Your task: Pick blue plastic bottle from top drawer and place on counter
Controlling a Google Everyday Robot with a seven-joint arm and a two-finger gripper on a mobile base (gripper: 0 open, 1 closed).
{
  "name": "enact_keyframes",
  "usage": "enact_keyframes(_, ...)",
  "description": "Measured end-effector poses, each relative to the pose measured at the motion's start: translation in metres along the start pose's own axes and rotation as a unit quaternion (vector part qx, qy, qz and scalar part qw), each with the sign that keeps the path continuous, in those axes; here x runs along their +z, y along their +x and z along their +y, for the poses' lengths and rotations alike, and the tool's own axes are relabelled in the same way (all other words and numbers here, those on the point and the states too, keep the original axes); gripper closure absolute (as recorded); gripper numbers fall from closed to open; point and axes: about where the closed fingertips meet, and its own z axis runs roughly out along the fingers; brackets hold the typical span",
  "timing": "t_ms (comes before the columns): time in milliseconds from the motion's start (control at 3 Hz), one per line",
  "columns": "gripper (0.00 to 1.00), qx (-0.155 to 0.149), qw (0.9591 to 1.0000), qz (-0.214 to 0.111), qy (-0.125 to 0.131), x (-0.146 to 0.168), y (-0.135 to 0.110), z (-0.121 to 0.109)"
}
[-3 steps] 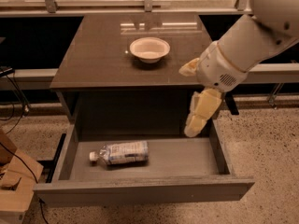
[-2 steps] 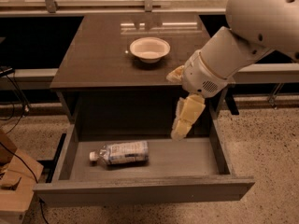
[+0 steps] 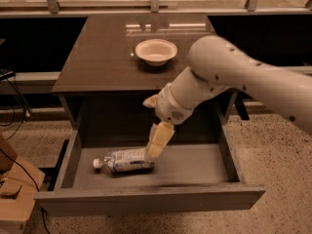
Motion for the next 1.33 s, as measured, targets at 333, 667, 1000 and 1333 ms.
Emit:
enact_keyframes(333,0.00,0.014,0.9994,-0.030,-0.007,0.041,0.001,-0.005)
enact_keyframes(667,0.00,0.039,0.9982,-0.045,-0.010,0.074,0.012,-0.007)
enact_keyframes(1000,0.00,0.068,0.9962,-0.053,-0.010,0.106,0.027,-0.008)
enact_keyframes(1333,0.00,0.099,0.9940,-0.045,-0.012,0.136,0.041,-0.011)
